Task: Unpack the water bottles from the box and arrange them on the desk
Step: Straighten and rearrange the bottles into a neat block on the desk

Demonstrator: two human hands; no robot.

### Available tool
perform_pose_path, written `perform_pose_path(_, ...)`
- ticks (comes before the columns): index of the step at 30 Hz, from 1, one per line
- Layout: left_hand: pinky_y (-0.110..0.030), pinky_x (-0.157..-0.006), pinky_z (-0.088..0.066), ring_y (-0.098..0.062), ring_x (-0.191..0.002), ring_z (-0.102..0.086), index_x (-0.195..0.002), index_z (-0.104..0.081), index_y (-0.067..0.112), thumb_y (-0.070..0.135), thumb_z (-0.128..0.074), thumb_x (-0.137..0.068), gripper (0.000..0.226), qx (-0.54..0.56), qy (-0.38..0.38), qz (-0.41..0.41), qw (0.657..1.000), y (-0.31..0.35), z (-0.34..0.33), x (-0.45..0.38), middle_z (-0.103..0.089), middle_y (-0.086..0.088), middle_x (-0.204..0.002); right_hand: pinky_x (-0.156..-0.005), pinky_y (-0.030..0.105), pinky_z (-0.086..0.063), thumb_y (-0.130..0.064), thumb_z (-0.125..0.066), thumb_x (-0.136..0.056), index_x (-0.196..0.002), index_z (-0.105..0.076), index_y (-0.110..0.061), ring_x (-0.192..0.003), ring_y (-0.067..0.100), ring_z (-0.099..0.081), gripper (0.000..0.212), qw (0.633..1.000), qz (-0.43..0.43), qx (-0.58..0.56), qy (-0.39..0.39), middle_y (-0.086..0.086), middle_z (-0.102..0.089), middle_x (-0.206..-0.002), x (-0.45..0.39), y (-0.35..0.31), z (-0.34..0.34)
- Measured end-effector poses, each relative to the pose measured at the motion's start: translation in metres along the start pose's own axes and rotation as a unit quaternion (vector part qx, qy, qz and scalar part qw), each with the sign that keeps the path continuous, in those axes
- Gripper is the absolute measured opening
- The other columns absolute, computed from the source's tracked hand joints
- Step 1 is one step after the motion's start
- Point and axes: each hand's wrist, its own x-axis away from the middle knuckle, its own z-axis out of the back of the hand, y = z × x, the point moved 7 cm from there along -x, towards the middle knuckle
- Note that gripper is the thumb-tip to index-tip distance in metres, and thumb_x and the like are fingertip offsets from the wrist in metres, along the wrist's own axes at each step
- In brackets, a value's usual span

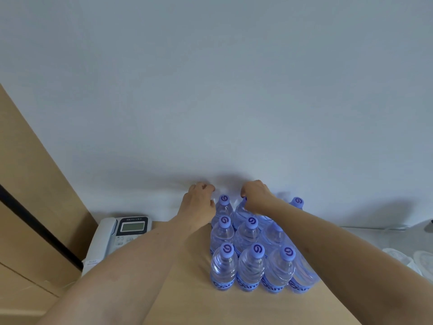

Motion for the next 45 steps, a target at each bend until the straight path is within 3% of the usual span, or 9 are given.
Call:
perform_pose_path(3,-0.036,-0.099,-0.044,-0.024,-0.123,-0.044,-0.132,-0.052,0.015,0.015,-0.051,-0.09,0.042,0.004,0.002,-0.011,1.0,0.001,0.002,-0.004,-0.05,-0.004,-0.133,-0.082,0.046,-0.057,-0.003,-0.061,-0.072,-0.113,-0.067,0.002,-0.106,0.034,-0.062,0.042,1.0,0.004,0.015,0.013,0.021,-0.066,-0.114,-0.001,-0.001,0.001)
perform_pose_path(6,-0.036,-0.099,-0.043,-0.024,-0.124,-0.043,-0.133,-0.051,0.015,0.015,-0.051,-0.09,0.043,0.007,-0.004,-0.023,1.0,-0.001,0.003,-0.006,-0.05,-0.005,-0.133,-0.051,0.035,-0.045,-0.015,-0.067,-0.072,-0.069,-0.059,-0.007,-0.073,0.034,-0.056,0.011,0.999,-0.017,0.013,0.024,0.013,-0.06,-0.077,-0.001,-0.001,0.003)
perform_pose_path(9,-0.036,-0.1,-0.043,-0.024,-0.124,-0.042,-0.132,-0.052,0.015,0.015,-0.051,-0.09,0.043,0.005,-0.01,-0.032,0.999,-0.004,0.003,-0.006,-0.05,-0.005,-0.133,-0.057,0.03,-0.039,-0.04,-0.071,-0.081,-0.062,-0.042,-0.017,-0.07,0.025,-0.052,0.041,0.998,-0.052,-0.005,0.046,0.006,-0.056,-0.074,0.002,0.004,-0.003)
perform_pose_path(13,-0.035,-0.098,-0.044,-0.024,-0.123,-0.043,-0.132,-0.052,0.015,0.015,-0.051,-0.09,0.042,0.004,-0.011,-0.042,0.999,-0.006,0.003,-0.004,-0.051,-0.005,-0.133,-0.047,0.026,-0.034,-0.018,-0.066,-0.083,-0.058,-0.043,-0.012,-0.056,0.018,-0.046,0.034,0.996,-0.079,0.0,0.036,0.003,-0.046,-0.062,0.004,0.004,-0.007)
perform_pose_path(16,-0.036,-0.097,-0.044,-0.024,-0.122,-0.044,-0.131,-0.052,0.015,0.015,-0.051,-0.09,0.041,-0.002,-0.012,-0.046,0.999,-0.005,0.003,-0.003,-0.051,-0.004,-0.132,-0.051,0.025,-0.037,-0.003,-0.059,-0.081,-0.079,-0.064,-0.005,-0.061,0.02,-0.046,0.006,0.998,-0.065,0.004,0.022,0.009,-0.057,-0.073,0.005,0.002,-0.005)
perform_pose_path(28,-0.037,-0.096,-0.045,-0.024,-0.12,-0.044,-0.131,-0.052,0.015,0.016,-0.052,-0.09,0.041,-0.011,-0.017,-0.054,0.998,-0.001,0.005,0.003,-0.051,-0.005,-0.13,-0.063,0.034,-0.05,0.003,-0.055,-0.079,-0.112,-0.07,-0.007,-0.086,0.029,-0.062,0.038,0.999,-0.042,0.009,0.028,0.014,-0.067,-0.103,0.002,0.005,-0.011)
perform_pose_path(38,-0.037,-0.096,-0.044,-0.025,-0.122,-0.043,-0.131,-0.052,0.016,0.015,-0.051,-0.089,0.042,-0.015,-0.012,-0.042,0.999,-0.011,0.014,0.003,-0.05,-0.005,-0.13,-0.049,0.026,-0.035,-0.008,-0.062,-0.079,-0.073,-0.056,-0.011,-0.062,0.021,-0.047,0.009,0.998,-0.044,0.044,0.026,0.007,-0.056,-0.074,0.005,-0.004,-0.005)
perform_pose_path(41,-0.037,-0.096,-0.044,-0.024,-0.121,-0.044,-0.131,-0.052,0.016,0.015,-0.051,-0.089,0.041,-0.013,-0.008,-0.038,0.999,-0.017,0.017,0.003,-0.051,-0.004,-0.13,-0.069,0.032,-0.052,-0.022,-0.066,-0.082,-0.095,-0.065,-0.011,-0.087,0.026,-0.061,0.017,0.997,-0.017,0.027,0.074,0.005,-0.065,-0.095,0.001,-0.017,0.003)
perform_pose_path(45,-0.038,-0.096,-0.045,-0.025,-0.119,-0.045,-0.13,-0.052,0.015,0.014,-0.052,-0.089,0.041,-0.009,-0.004,-0.033,0.999,-0.024,0.021,0.004,-0.051,-0.005,-0.129,-0.08,0.033,-0.049,-0.035,-0.059,-0.09,-0.113,-0.066,-0.018,-0.102,0.026,-0.06,0.03,0.996,0.018,-0.024,0.085,0.004,-0.065,-0.112,-0.006,-0.044,-0.001)
